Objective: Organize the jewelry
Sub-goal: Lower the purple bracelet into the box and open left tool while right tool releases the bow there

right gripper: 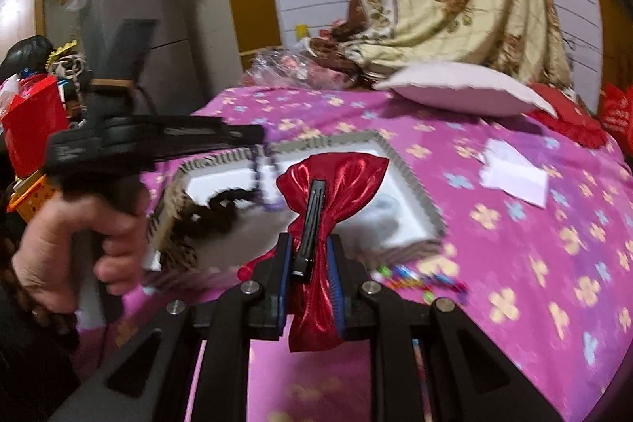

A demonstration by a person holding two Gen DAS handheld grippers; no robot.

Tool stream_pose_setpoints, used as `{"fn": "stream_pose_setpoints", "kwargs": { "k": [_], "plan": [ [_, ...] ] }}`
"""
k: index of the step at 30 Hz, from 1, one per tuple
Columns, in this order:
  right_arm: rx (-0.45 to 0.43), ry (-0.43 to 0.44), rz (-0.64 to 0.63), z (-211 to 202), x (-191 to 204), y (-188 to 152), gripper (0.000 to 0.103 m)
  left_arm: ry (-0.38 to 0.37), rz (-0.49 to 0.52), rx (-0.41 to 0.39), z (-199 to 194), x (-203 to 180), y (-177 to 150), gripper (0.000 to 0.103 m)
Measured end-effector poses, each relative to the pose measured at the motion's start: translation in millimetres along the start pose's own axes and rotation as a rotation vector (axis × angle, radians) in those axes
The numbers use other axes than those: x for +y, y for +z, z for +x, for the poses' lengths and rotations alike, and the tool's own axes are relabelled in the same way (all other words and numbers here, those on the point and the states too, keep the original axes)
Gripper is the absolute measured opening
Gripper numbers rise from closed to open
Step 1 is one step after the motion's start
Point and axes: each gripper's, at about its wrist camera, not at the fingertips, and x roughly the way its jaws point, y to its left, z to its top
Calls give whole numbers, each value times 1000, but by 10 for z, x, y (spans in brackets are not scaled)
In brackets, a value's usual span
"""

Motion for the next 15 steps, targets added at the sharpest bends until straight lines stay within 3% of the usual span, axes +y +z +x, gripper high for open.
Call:
{"fn": "stream_pose_setpoints", "kwargs": {
  "k": [7, 15],
  "plan": [
    [31, 31, -8, 476, 210, 118, 17, 115, -49, 99, 282, 301, -118, 9],
    [146, 22, 24, 964, 150, 58, 17, 167, -23, 104, 285, 326, -145, 9]
  ]
}}
